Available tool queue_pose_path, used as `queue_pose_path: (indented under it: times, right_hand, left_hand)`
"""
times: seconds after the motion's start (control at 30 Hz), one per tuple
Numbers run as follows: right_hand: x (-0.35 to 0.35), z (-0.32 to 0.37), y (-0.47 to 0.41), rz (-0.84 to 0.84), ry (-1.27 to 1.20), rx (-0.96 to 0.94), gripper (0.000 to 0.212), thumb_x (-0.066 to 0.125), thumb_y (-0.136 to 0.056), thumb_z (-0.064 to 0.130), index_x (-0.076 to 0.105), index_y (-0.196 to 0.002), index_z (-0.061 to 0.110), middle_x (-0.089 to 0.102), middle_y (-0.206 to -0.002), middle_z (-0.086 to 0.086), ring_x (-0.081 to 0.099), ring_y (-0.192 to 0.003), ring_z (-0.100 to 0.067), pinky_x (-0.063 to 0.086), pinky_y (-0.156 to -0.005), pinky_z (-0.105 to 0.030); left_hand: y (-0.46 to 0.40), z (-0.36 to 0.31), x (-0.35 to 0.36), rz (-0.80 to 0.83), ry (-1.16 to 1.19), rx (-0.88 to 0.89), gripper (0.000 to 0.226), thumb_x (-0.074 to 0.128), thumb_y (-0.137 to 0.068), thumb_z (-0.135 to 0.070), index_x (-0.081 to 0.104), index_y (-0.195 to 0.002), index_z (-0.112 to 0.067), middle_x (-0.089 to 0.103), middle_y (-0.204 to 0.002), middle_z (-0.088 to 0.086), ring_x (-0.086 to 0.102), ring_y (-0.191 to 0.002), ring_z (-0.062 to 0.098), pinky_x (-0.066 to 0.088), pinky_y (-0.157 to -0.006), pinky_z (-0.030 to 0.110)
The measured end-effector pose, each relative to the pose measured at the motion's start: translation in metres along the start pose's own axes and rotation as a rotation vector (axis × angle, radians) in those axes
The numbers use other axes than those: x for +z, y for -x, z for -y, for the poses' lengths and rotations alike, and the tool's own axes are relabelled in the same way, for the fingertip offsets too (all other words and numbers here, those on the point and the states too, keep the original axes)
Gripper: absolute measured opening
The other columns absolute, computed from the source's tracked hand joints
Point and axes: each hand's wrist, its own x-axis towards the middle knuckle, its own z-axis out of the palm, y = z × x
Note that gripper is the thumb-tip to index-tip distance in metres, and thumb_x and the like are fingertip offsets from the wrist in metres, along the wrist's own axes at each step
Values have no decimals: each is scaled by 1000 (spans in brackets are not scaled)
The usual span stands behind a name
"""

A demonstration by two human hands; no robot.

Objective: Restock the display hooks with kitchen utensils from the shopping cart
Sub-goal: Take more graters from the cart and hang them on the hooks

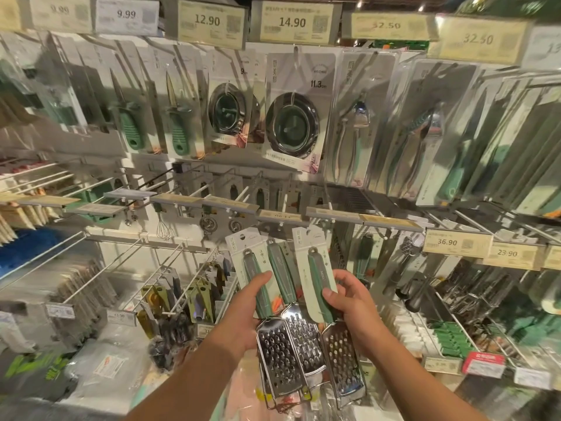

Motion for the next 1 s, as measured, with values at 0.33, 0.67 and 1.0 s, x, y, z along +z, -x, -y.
queue_pose_path:
  times: [0.33,0.67,1.0]
  right_hand:
    - [-4,-4,6,-151,28,-94,30,70,-91,1,57,-116,10,72,-108,-12,73,-83,-26,58,-63,-37]
    - [8,-6,1,-366,179,-118,41,67,-99,12,57,-138,16,74,-108,6,75,-82,-18,63,-74,-30]
    - [19,17,-31,-342,433,39,81,65,-100,37,19,-163,14,40,-160,-9,43,-143,-33,38,-115,-46]
  left_hand:
    - [-25,13,0,5,-59,56,147,92,-30,-74,35,-159,-32,34,-165,5,25,-153,38,21,-122,54]
    - [-16,18,0,39,-30,127,121,83,-79,-49,5,-166,-20,20,-170,6,20,-156,28,20,-124,47]
    - [-14,16,-7,75,-21,130,125,88,-69,-59,17,-164,-19,32,-166,7,28,-153,31,24,-121,50]
